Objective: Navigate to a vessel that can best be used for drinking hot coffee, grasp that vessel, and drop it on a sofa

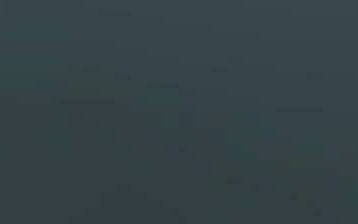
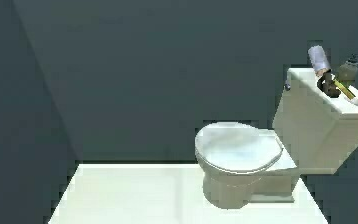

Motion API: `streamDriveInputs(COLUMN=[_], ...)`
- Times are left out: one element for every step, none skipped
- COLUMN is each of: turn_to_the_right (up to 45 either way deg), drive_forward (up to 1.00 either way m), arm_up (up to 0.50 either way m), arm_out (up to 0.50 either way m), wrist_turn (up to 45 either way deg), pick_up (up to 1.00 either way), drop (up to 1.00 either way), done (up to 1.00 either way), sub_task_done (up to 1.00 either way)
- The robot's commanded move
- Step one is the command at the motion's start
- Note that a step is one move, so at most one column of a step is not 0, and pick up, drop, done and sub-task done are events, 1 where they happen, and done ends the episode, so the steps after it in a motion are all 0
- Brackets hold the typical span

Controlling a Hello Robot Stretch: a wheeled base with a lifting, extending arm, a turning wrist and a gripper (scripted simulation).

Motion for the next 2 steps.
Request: streamDriveInputs(turn_to_the_right=[-45.0,-39.0], drive_forward=[0.00,0.00], arm_up=[0.00,0.00], arm_out=[0.00,0.00], wrist_turn=[0.0,0.0], pick_up=[0.00,0.00], drop=[0.00,0.00], done=[0.00,0.00], sub_task_done=[0.00,0.00])
